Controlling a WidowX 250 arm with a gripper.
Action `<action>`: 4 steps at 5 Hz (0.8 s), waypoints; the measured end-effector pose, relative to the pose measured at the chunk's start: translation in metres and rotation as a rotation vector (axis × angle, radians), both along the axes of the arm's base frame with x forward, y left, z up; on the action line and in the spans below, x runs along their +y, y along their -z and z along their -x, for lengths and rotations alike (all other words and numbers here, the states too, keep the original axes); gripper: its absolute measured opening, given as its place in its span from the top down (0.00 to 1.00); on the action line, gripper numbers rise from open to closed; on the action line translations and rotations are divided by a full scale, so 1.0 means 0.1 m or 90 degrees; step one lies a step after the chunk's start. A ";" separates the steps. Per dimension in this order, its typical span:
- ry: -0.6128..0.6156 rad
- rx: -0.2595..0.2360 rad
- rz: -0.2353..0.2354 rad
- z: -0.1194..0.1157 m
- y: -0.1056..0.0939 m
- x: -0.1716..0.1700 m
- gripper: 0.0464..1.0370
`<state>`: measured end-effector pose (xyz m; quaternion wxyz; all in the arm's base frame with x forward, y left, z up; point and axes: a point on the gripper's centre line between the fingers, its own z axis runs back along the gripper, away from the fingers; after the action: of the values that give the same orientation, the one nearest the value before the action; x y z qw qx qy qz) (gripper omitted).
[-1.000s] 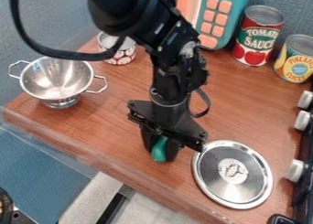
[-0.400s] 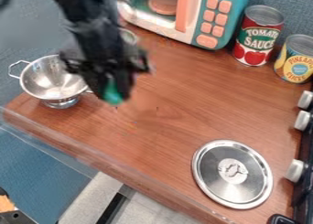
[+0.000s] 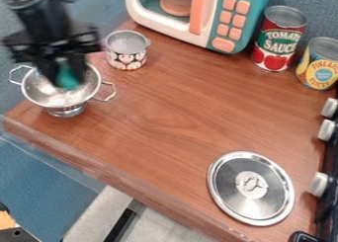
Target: Put the blue object into the silver dish
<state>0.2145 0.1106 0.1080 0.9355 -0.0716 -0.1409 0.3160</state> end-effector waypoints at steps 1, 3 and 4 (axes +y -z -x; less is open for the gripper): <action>-0.037 0.016 -0.001 0.01 0.07 0.16 0.64; -0.027 0.038 -0.014 -0.07 0.30 0.24 0.64; -0.022 0.048 -0.013 -0.13 0.42 0.21 0.64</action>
<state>0.2274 0.1315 0.0664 0.9353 -0.0477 -0.1100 0.3329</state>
